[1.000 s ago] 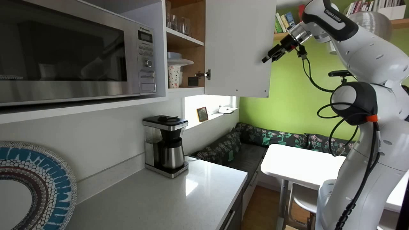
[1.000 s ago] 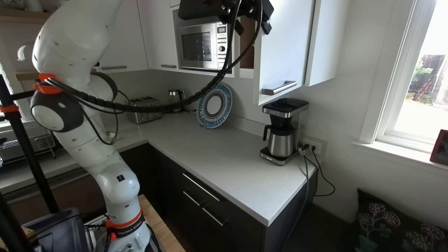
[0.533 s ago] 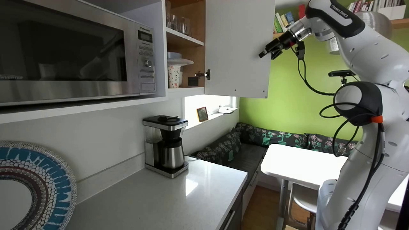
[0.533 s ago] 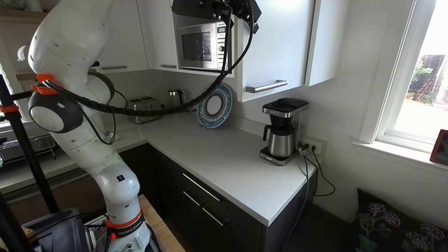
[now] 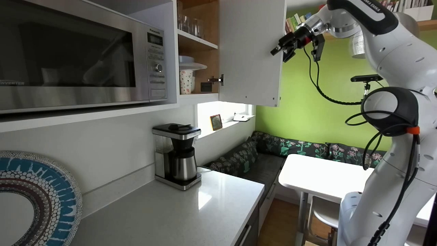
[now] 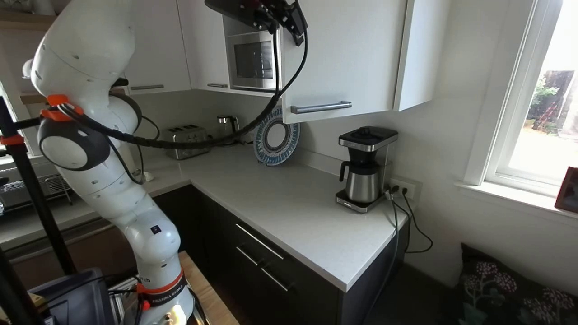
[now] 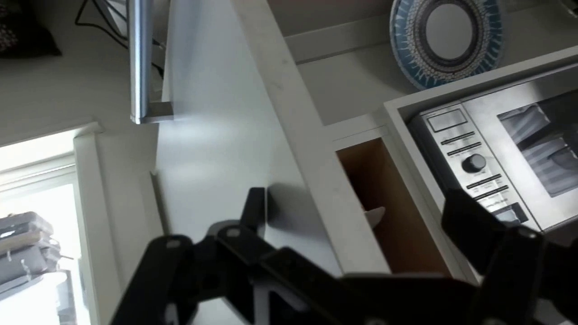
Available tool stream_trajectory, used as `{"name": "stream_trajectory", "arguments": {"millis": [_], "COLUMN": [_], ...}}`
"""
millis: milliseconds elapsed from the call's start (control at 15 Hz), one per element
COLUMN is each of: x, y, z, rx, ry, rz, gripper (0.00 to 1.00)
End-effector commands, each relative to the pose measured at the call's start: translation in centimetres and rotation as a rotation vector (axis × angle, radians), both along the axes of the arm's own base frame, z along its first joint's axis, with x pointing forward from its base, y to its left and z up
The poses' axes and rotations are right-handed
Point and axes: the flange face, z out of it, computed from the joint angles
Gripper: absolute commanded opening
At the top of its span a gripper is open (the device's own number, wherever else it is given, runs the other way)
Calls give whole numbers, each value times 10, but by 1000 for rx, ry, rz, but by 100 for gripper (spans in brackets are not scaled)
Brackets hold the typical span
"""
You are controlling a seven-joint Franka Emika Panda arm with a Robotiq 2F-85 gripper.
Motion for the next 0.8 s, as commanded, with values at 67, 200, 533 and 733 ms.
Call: {"name": "stream_trajectory", "arguments": {"millis": [67, 200, 533, 733], "x": [30, 39, 60, 67], "y": [43, 62, 97, 109], "z": [3, 6, 9, 11], "rx": [53, 65, 102, 134], "ry": [18, 24, 20, 12], "rz": [75, 109, 171, 187], "gripper": [100, 100, 100, 100]}}
